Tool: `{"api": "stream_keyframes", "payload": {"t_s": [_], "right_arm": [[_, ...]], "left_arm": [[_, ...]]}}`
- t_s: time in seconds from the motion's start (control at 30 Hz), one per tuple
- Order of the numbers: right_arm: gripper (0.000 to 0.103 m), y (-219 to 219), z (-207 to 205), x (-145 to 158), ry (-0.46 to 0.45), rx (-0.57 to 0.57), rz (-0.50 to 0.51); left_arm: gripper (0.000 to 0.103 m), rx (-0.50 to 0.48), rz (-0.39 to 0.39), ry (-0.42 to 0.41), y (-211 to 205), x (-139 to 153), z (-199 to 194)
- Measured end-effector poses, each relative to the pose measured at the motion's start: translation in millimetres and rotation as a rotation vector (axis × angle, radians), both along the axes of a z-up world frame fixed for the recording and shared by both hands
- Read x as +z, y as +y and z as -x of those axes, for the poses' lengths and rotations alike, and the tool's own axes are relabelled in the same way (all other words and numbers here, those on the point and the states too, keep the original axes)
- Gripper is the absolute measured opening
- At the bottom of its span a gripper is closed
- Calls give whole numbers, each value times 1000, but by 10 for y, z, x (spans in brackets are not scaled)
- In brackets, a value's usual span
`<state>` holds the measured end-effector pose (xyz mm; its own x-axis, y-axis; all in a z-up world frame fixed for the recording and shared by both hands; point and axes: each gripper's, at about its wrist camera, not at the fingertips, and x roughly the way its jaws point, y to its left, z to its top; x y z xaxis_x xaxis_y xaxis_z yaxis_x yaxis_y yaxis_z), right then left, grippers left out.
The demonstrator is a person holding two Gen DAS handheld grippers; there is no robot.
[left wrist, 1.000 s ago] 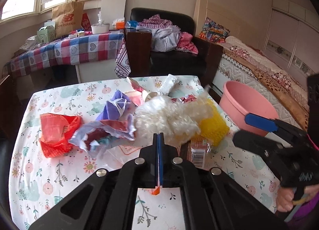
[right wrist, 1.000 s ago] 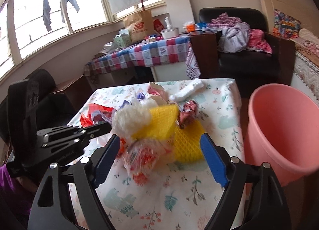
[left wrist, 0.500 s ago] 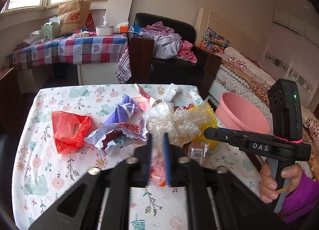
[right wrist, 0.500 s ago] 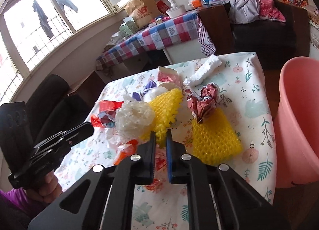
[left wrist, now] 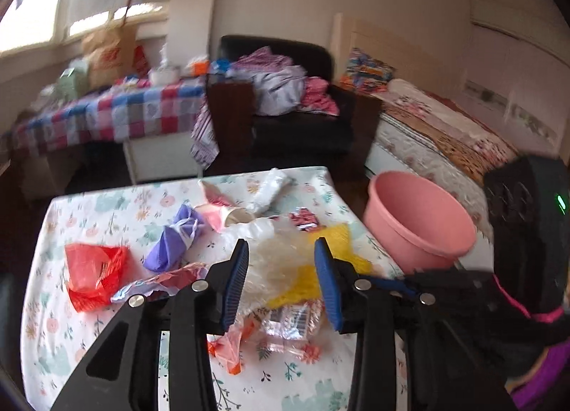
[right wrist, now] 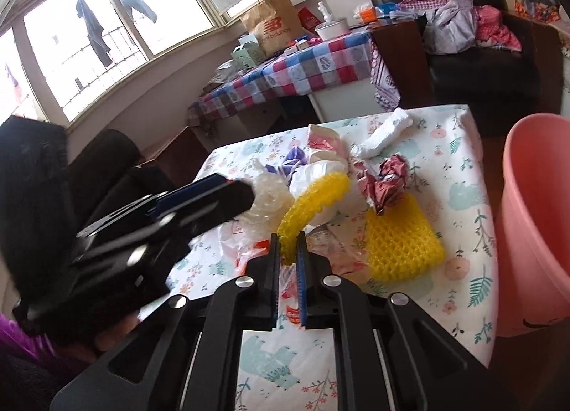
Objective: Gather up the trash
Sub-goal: 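Carry both items to the pink bucket and open both grippers to drop them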
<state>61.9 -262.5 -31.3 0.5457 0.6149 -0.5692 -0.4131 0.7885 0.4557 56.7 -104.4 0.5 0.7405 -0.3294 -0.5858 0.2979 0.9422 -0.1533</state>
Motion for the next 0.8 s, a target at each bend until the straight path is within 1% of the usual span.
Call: {"api": "stream_keyframes", "payload": {"t_s": [0.07, 0.13, 0.23, 0.33, 0.37, 0.4, 0.5, 0.57, 0.67, 0.8], "right_arm": [[9, 32, 19, -2, -15, 7, 21], [9, 62, 24, -11, -15, 12, 28], [9, 94, 37, -26, -12, 19, 26], [9, 133, 76, -26, -18, 29, 39], [9, 142, 94, -25, -22, 31, 45], [9, 149, 112, -24, -25, 34, 50], [9, 145, 154, -25, -28, 35, 55], [9, 127, 175, -7, -33, 32, 52], [9, 56, 207, 69, -55, 10, 39], [9, -115, 248, 249, -108, -37, 14]], "left_arm": [[37, 7, 53, 25, 59, 7, -49], [37, 9, 67, 34, 67, 24, -96], [37, -10, 41, 30, -25, 47, -111], [37, -8, -31, 41, -126, -5, -118], [31, 4, -57, 50, -130, -43, -113], [20, 12, -64, 55, -106, -74, -116], [5, 29, -59, 77, -3, -133, -61], [3, 36, -55, 71, 54, -124, -6], [3, 36, -24, 43, 143, -16, 76], [3, 9, 27, -24, 155, 243, 139]]}}
